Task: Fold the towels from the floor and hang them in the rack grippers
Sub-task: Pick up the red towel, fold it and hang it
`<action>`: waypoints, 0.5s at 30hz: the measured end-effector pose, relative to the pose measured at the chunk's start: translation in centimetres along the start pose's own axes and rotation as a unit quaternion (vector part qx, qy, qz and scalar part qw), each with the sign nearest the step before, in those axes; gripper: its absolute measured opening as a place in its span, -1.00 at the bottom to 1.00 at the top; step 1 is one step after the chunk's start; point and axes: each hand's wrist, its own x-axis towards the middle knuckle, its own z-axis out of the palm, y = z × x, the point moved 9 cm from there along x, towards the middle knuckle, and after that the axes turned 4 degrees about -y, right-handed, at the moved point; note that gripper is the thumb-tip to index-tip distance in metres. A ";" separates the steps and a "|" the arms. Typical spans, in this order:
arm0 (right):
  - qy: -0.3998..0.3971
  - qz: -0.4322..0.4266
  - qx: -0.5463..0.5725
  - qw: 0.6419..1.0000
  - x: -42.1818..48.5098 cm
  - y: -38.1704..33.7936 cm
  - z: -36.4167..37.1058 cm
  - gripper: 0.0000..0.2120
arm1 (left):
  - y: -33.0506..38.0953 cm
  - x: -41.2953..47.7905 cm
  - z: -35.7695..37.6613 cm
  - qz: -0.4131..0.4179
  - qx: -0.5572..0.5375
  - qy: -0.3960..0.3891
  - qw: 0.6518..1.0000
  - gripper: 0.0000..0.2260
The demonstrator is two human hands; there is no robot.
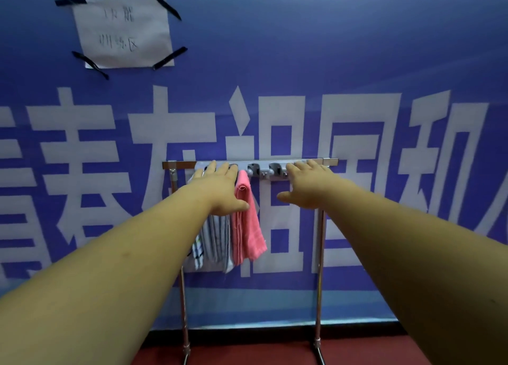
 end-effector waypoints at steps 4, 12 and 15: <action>-0.010 0.012 0.003 1.000 -0.6 1.7 0.7 -0.11 | 1.3 -0.1 0.1 -0.006 0.013 -0.002 1.000 0.00; -0.031 0.014 0.019 0.999 2.1 2.7 3.7 -0.10 | 2.1 3.0 3.1 0.011 -0.017 -0.011 1.000 -0.07; -0.048 0.003 0.053 0.997 4.3 1.9 5.4 -0.16 | 1.6 5.6 4.6 0.011 -0.031 -0.004 0.999 -0.23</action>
